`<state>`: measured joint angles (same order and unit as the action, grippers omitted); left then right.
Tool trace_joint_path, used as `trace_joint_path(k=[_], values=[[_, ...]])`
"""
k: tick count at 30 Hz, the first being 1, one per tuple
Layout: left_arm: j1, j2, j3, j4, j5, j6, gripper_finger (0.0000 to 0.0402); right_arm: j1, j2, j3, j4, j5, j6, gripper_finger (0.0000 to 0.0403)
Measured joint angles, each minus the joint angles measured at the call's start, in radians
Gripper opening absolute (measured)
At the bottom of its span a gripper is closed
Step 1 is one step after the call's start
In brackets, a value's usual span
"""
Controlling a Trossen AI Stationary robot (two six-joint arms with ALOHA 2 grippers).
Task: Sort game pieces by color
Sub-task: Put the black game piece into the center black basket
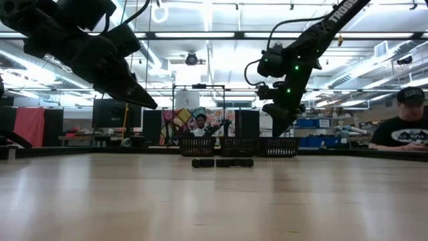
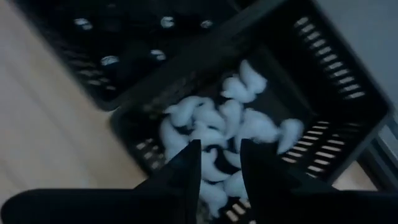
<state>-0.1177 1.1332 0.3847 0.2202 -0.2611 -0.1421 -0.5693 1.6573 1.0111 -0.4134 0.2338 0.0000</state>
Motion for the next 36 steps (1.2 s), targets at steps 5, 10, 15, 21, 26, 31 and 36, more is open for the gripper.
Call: trace_joint_path(k=[5, 10, 15, 21, 26, 31, 36], values=[[0.000, 0.000, 0.000, 0.000, 0.000, 0.040, 0.0167, 0.087, 0.000, 0.000, 0.001, 0.023, 0.007, 0.0116], [0.000, 0.000, 0.000, 0.000, 0.000, 0.100, 0.0167, 0.223, 0.000, 0.000, 0.024, 0.127, -0.005, 0.0116], [-0.001, 0.001, 0.000, 0.023, 0.002, 0.181, 0.0167, 0.351, 0.000, 0.000, 0.073, 0.216, -0.036, 0.0116], [-0.032, 0.001, 0.000, 0.122, 0.131, 0.279, 0.0167, 0.489, 0.000, 0.000, 0.147, 0.171, -0.059, 0.0116], [-0.061, 0.003, 0.000, 0.135, 0.228, 0.326, 0.0167, 0.593, -0.001, -0.044, 0.281, 0.020, 0.019, 0.0116], [-0.067, 0.057, 0.001, 0.187, 0.227, 0.348, 0.0167, 0.679, 0.033, -0.155, 0.550, -0.056, 0.106, 0.0123], [-0.067, 0.141, 0.000, 0.294, 0.227, 0.375, 0.0167, 0.733, 0.063, -0.247, 0.759, -0.049, 0.123, 0.0154]])
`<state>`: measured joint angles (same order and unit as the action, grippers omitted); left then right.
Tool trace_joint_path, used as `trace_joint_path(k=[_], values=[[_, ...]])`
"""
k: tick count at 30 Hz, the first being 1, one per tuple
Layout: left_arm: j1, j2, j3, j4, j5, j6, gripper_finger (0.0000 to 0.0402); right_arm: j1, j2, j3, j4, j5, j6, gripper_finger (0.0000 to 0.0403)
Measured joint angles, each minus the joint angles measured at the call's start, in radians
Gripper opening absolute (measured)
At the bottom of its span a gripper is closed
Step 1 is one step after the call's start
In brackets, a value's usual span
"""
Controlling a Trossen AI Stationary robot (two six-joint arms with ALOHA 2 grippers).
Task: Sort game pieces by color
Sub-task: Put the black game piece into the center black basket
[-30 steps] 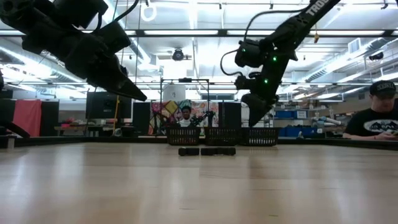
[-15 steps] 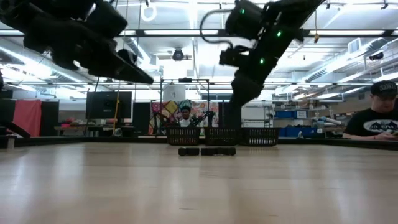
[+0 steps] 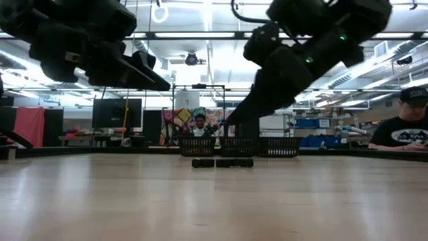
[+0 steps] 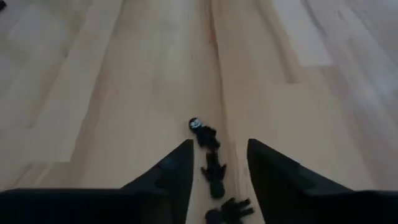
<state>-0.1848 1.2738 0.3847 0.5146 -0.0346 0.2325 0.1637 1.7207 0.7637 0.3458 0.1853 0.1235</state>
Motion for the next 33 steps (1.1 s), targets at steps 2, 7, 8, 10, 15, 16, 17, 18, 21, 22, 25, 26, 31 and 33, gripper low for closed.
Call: trace_joint_path(k=[2, 7, 8, 10, 15, 16, 17, 18, 21, 22, 25, 26, 31, 33], values=[[0.000, 0.030, 0.002, 0.045, 0.000, 0.000, 0.0167, 0.008, 0.015, -0.024, 0.041, 0.002, 0.021, 0.0171], [0.004, 0.092, 0.000, 0.117, 0.000, 0.000, 0.0167, 0.018, 0.101, -0.030, 0.131, 0.028, 0.050, 0.0218], [0.005, 0.105, 0.000, 0.135, 0.000, 0.000, 0.0167, 0.018, 0.125, -0.030, 0.148, 0.038, 0.050, 0.0226], [0.011, 0.127, 0.000, 0.164, 0.000, 0.000, 0.0167, 0.018, 0.164, -0.031, 0.183, 0.053, 0.041, 0.0236], [0.027, 0.149, 0.000, 0.184, -0.001, -0.001, 0.0167, 0.003, 0.221, -0.031, 0.222, 0.050, 0.037, 0.0237], [0.031, 0.149, 0.000, 0.188, -0.001, -0.001, 0.0167, 0.001, 0.231, -0.029, 0.232, 0.048, 0.035, 0.0232], [0.033, 0.149, 0.000, 0.190, -0.001, -0.001, 0.0167, 0.000, 0.238, -0.029, 0.243, 0.042, 0.032, 0.0225], [0.038, 0.149, 0.000, 0.192, -0.001, -0.001, 0.0167, -0.001, 0.245, -0.029, 0.247, 0.037, 0.027, 0.0216], [0.045, 0.149, 0.000, 0.201, -0.001, -0.001, 0.0167, -0.001, 0.252, -0.028, 0.258, 0.030, 0.025, 0.0182], [0.045, 0.149, 0.000, 0.199, -0.002, -0.002, 0.0167, -0.001, 0.252, -0.027, 0.256, 0.030, 0.024, 0.0169], [0.045, 0.149, 0.000, 0.192, -0.001, -0.009, 0.0167, -0.001, 0.252, -0.027, 0.253, 0.026, 0.023, 0.0129], [0.044, 0.149, 0.000, 0.192, -0.001, -0.015, 0.0167, -0.001, 0.252, -0.027, 0.251, 0.025, 0.023, 0.0117], [0.036, 0.149, 0.000, 0.186, -0.002, -0.050, 0.0167, -0.001, 0.251, -0.027, 0.239, 0.024, 0.011, 0.0073], [0.035, 0.148, 0.000, 0.179, -0.001, -0.058, 0.0167, -0.004, 0.239, -0.027, 0.216, 0.024, -0.008, 0.0064]])
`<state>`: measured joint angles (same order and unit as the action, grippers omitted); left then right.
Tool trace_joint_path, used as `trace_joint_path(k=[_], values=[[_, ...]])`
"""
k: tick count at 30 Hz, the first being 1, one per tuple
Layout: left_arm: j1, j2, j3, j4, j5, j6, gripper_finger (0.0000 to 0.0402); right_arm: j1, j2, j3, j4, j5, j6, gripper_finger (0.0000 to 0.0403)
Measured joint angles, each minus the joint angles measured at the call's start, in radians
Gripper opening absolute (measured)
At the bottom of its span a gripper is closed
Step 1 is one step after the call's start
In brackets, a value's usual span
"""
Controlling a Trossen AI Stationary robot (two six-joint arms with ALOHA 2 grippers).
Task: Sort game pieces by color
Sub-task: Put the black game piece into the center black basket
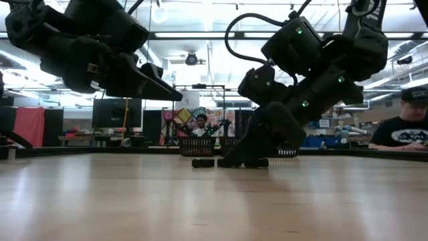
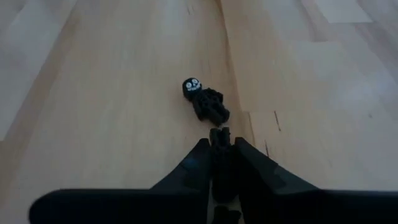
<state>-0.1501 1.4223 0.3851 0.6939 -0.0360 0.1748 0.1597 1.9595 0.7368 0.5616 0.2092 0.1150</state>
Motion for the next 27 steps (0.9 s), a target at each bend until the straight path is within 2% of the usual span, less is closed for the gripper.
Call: trace_joint_path(k=[5, 10, 19, 22, 27], values=[[0.000, 0.000, 0.000, -0.003, 0.000, -0.004, 0.0167, -0.028, -0.083, -0.005, -0.136, 0.002, -0.055, 0.0060], [0.000, 0.000, 0.000, -0.004, 0.000, -0.045, 0.0167, -0.070, -0.200, -0.008, -0.246, 0.100, -0.094, 0.0060], [0.008, 0.000, 0.000, -0.026, -0.001, -0.154, 0.0167, -0.222, -0.242, -0.006, -0.174, 0.282, -0.107, 0.0060], [0.008, 0.000, 0.000, -0.033, -0.001, -0.156, 0.0167, -0.312, -0.242, -0.006, -0.142, 0.254, -0.112, 0.0060], [0.008, 0.000, 0.000, -0.032, -0.001, -0.144, 0.0167, -0.455, -0.242, -0.005, -0.073, 0.148, -0.114, 0.0060]])
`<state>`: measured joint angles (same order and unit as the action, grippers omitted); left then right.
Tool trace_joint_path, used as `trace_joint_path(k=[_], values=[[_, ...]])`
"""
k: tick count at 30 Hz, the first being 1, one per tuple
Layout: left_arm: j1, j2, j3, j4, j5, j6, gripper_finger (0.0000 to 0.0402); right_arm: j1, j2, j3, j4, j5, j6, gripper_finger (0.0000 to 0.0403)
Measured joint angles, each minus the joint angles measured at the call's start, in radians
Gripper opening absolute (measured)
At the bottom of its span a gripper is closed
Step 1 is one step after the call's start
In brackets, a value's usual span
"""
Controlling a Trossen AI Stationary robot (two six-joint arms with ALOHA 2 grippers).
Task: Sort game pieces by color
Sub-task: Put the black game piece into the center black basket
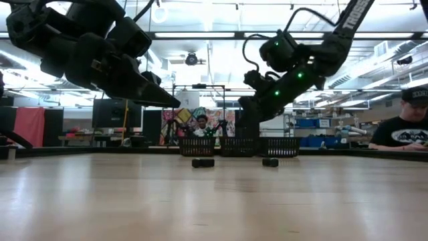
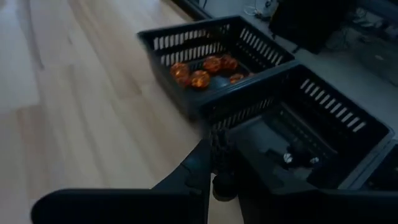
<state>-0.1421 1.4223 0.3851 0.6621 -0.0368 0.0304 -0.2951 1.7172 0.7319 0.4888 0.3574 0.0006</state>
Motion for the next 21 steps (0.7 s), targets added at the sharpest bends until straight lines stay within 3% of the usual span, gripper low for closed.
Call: trace_joint_path(k=[8, 21], values=[[0.000, 0.000, 0.000, 0.000, 0.000, 0.010, 0.0167, -0.135, 0.000, 0.044, -0.024, -0.171, 0.026, 0.0067], [0.000, 0.000, 0.000, -0.011, 0.000, 0.009, 0.0167, -0.190, 0.000, 0.099, -0.048, -0.281, 0.034, 0.0127]])
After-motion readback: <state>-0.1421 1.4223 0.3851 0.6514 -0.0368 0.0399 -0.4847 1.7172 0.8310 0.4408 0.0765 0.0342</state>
